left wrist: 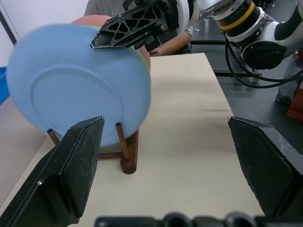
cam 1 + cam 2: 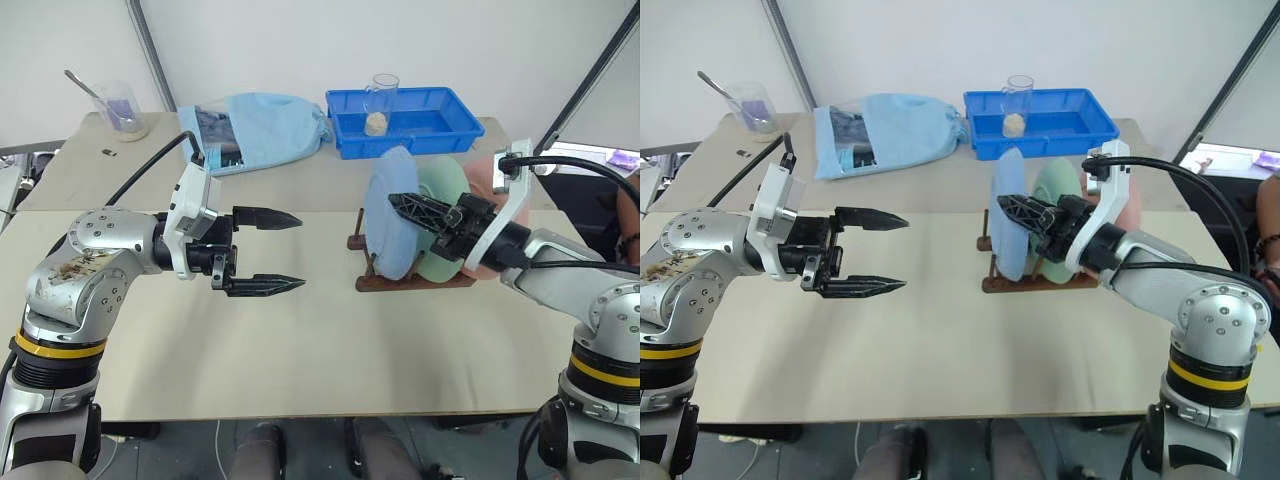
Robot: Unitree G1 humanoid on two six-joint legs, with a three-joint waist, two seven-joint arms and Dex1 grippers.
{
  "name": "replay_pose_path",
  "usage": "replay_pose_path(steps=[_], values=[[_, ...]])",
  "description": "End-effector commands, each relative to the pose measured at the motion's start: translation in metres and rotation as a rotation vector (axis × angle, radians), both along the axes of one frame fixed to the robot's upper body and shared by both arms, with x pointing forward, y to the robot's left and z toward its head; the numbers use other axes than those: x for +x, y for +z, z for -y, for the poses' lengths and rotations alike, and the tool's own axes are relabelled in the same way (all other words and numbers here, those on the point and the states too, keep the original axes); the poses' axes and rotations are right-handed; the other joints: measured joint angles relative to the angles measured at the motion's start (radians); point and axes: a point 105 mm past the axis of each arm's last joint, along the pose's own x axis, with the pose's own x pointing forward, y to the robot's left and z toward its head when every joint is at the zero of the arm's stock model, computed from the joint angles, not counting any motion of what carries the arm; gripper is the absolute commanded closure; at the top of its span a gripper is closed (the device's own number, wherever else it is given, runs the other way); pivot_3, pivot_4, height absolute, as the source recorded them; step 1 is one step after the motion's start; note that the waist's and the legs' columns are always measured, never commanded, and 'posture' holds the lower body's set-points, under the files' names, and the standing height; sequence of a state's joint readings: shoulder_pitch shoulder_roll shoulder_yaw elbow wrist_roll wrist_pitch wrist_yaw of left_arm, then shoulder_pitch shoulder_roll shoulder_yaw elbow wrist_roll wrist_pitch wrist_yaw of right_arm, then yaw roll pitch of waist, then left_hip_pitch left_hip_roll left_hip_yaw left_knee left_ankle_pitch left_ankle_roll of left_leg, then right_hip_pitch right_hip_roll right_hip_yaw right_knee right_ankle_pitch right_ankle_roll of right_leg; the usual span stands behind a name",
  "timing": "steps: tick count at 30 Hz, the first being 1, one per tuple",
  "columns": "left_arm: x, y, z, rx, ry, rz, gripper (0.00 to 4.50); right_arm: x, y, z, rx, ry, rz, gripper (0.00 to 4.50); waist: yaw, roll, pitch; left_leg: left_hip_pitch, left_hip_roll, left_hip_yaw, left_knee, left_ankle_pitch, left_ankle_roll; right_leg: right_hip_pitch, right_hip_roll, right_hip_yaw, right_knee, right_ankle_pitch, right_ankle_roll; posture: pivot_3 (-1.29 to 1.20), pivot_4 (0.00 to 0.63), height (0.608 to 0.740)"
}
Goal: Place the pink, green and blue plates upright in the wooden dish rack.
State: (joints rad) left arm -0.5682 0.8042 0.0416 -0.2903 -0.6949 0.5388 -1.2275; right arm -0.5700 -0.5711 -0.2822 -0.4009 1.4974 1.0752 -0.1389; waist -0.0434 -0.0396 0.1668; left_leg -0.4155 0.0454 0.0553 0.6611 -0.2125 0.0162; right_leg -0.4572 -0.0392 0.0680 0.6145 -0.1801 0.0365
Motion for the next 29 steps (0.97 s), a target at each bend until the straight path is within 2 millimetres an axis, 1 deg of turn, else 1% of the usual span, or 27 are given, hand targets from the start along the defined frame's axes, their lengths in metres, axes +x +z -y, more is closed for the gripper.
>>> replay_pose_path(steps=[1,5,7,9,10,12,14,17,19,23,26,29], values=[[0.001,0.001,-0.004,0.009,0.028,0.029,0.0,-0.004,0.034,0.007,-0.03,-0.037,0.165,1.36,0.0,0.0,0.0,0.0,0.0,0.0,0.0,0.0,0.0,0.0,0.0,0.0,0.0,0.0,0.0,0.0,0.15,0.737],[0.011,-0.004,-0.015,0.018,0.136,0.027,0.0,-0.006,0.053,0.022,-0.154,-0.076,0.282,0.03,0.002,0.0,0.0,0.0,0.0,0.0,0.0,0.0,0.0,0.0,0.0,0.0,0.0,0.0,0.0,0.0,0.15,0.737],[0.015,-0.012,-0.028,0.069,0.227,0.021,0.0,-0.018,0.056,0.029,-0.301,-0.021,0.346,0.03,0.004,0.0,0.0,0.0,0.0,0.0,0.0,0.0,0.0,0.0,0.0,0.0,-0.001,0.0,0.0,0.0,0.15,0.737],[0.014,-0.023,-0.039,0.136,0.3,0.014,0.0,-0.029,0.055,0.04,-0.466,0.023,0.401,0.03,0.007,0.001,0.0,0.0,0.0,0.0,0.0,-0.001,0.001,0.0,0.0,0.0,-0.002,0.0,0.0,0.0,0.15,0.737],[0.012,-0.026,-0.042,0.156,0.316,0.003,0.0,-0.032,0.054,0.045,-0.511,0.038,0.415,0.03,0.007,0.001,0.0,0.0,0.001,0.0,0.0,-0.002,0.003,0.0,0.0,0.0,-0.002,-0.001,0.0,0.0,0.15,0.737],[0.007,-0.036,-0.054,0.225,0.378,-0.006,0.0,-0.035,0.051,0.063,-0.62,0.05,0.423,0.03,0.008,0.001,0.0,0.0,0.001,0.001,0.0,-0.003,0.004,0.0,0.0,0.0,-0.003,-0.002,0.0,0.0,0.15,0.737],[0.005,-0.041,-0.063,0.259,0.448,0.012,0.0,-0.039,0.045,0.078,-0.717,0.082,0.41,0.03,0.008,0.001,0.0,0.0,0.001,0.002,0.0,-0.003,0.005,0.0,-0.002,0.0,-0.003,-0.002,0.0,0.0,0.15,0.737],[0.005,-0.043,-0.078,0.23,0.573,0.042,0.0,-0.051,0.029,0.098,-0.875,0.185,0.367,0.03,0.015,0.001,0.0,0.001,0.0,0.003,0.0,-0.003,0.004,0.0,-0.003,0.0,-0.003,-0.002,0.0,0.0,0.15,0.737],[0.001,-0.049,-0.086,0.241,0.611,0.028,0.0,-0.059,0.018,0.109,-0.945,0.252,0.323,0.03,0.019,0.001,0.0,0.003,0.0,0.004,0.0,-0.003,0.004,0.001,-0.003,0.0,-0.002,-0.004,-0.004,0.0,0.15,0.737],[-0.011,-0.061,-0.098,0.264,0.649,-0.023,0.0,-0.073,-0.003,0.129,-1.067,0.344,0.243,0.03,0.025,0.001,0.0,0.008,0.002,0.007,0.001,-0.003,0.004,0.002,-0.003,0.001,0.0,-0.004,-0.006,0.0,0.15,0.737],[-0.015,-0.067,-0.104,0.263,0.66,-0.049,0.0,-0.075,-0.019,0.139,-1.113,0.368,0.217,0.03,0.029,0.001,0.0,0.01,0.002,0.008,0.001,-0.003,0.004,0.002,-0.003,0.001,0.0,-0.004,-0.006,0.0,0.15,0.737],[-0.02,-0.07,-0.1,0.245,0.632,-0.069,0.0,-0.073,-0.03,0.142,-1.121,0.377,0.206,0.03,0.029,0.001,0.0,0.01,0.002,0.009,0.001,-0.003,0.004,0.002,-0.003,0.0,0.0,-0.004,-0.006,0.0,0.15,0.737]])
